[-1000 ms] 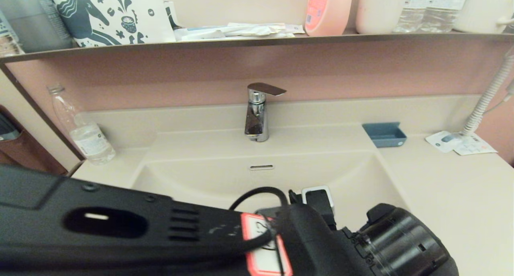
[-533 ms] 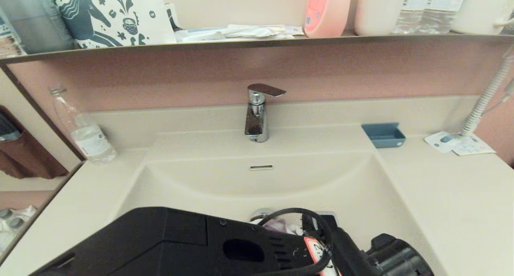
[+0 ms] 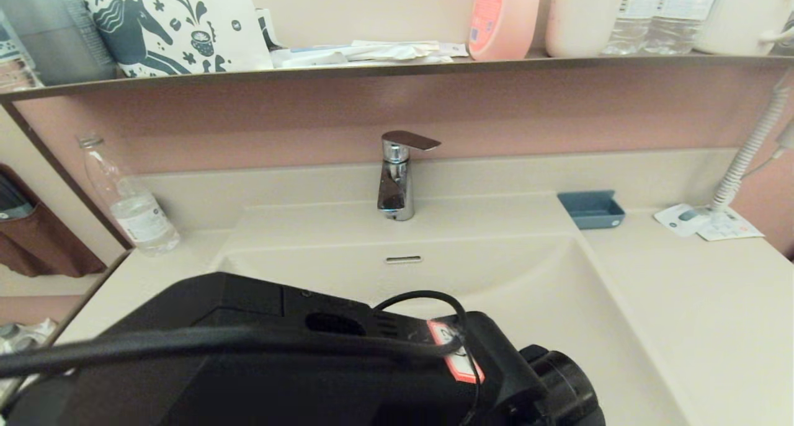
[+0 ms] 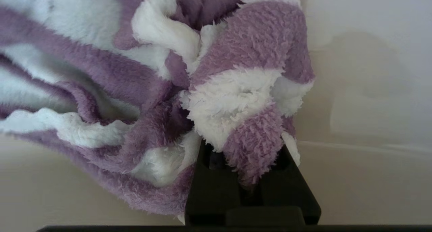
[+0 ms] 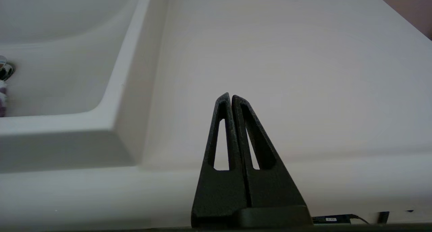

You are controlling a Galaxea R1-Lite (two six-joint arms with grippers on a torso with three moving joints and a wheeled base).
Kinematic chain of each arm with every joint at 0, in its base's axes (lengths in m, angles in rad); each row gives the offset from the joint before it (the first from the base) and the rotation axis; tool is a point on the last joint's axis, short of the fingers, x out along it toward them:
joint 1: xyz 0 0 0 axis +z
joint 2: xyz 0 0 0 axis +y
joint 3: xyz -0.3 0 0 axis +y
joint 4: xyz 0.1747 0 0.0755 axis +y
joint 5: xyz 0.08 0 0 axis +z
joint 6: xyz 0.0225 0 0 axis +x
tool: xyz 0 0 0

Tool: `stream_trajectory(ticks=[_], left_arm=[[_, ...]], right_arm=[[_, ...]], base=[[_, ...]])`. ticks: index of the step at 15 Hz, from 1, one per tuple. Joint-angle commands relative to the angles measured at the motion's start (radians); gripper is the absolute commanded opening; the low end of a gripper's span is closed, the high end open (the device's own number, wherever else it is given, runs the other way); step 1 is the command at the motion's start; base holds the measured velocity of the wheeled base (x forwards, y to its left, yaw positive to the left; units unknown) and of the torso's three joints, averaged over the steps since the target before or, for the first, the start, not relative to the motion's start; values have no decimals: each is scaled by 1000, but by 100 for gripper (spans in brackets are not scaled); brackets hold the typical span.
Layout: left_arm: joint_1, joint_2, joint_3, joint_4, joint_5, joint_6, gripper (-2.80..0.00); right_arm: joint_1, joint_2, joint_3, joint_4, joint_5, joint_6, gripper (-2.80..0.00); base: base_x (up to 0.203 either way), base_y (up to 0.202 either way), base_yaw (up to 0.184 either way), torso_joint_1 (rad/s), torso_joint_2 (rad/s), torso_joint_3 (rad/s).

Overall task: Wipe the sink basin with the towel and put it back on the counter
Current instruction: Wipe the sink

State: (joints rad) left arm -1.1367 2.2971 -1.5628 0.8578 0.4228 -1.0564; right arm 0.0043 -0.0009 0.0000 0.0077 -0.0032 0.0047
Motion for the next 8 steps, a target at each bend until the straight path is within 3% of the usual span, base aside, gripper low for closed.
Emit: stream_trajectory(ticks=[1, 5, 7, 8], left_arm=[[51, 0, 80, 6, 8, 5, -280], [163, -35, 234, 0, 77, 95, -280], [212, -69, 263, 0, 95, 172, -280], [241, -68, 271, 1, 153, 203, -280]], right_arm=[[0, 1, 0, 0, 0, 0, -280], [0, 1, 0, 0, 0, 0, -280], [0, 1, 0, 0, 0, 0, -280], [0, 1, 0, 0, 0, 0, -280]], base=[[0, 0, 0, 0, 0, 0], [0, 0, 0, 0, 0, 0], [0, 0, 0, 0, 0, 0], [0, 0, 0, 0, 0, 0]])
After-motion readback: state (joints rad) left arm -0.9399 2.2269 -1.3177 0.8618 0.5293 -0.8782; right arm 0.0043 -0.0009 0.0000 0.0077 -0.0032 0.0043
